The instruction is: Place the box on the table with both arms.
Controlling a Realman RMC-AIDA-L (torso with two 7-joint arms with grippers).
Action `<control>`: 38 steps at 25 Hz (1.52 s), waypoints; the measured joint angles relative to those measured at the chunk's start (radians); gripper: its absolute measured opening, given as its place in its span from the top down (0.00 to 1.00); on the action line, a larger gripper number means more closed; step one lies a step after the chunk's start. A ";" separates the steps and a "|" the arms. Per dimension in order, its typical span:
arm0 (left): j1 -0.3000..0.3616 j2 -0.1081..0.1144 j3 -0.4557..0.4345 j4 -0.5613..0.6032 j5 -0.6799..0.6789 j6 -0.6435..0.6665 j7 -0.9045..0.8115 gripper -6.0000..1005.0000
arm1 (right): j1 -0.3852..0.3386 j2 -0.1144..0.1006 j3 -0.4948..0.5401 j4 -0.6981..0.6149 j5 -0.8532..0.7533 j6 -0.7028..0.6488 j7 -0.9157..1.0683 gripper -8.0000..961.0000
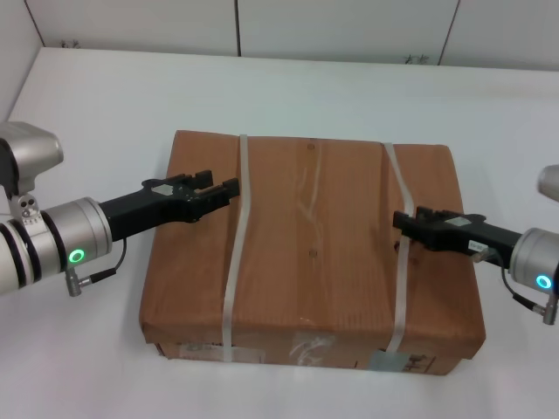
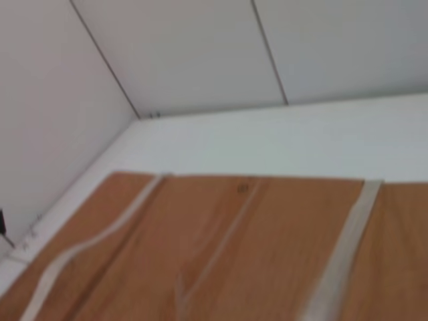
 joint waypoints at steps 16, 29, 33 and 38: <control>0.027 0.045 0.020 -0.001 0.028 0.398 0.159 0.41 | -0.106 -0.005 -0.005 -0.197 0.055 -0.540 -0.199 0.43; 0.024 0.085 0.074 -0.040 0.071 0.696 0.204 0.41 | -0.107 -0.008 -0.094 -0.277 0.039 -0.916 -0.317 0.11; 0.017 0.086 0.103 -0.053 0.071 0.712 0.211 0.41 | -0.110 -0.007 -0.096 -0.276 0.039 -0.924 -0.318 0.11; 0.005 0.089 0.119 -0.064 0.066 0.715 0.211 0.41 | -0.111 -0.006 -0.098 -0.276 0.032 -0.929 -0.319 0.11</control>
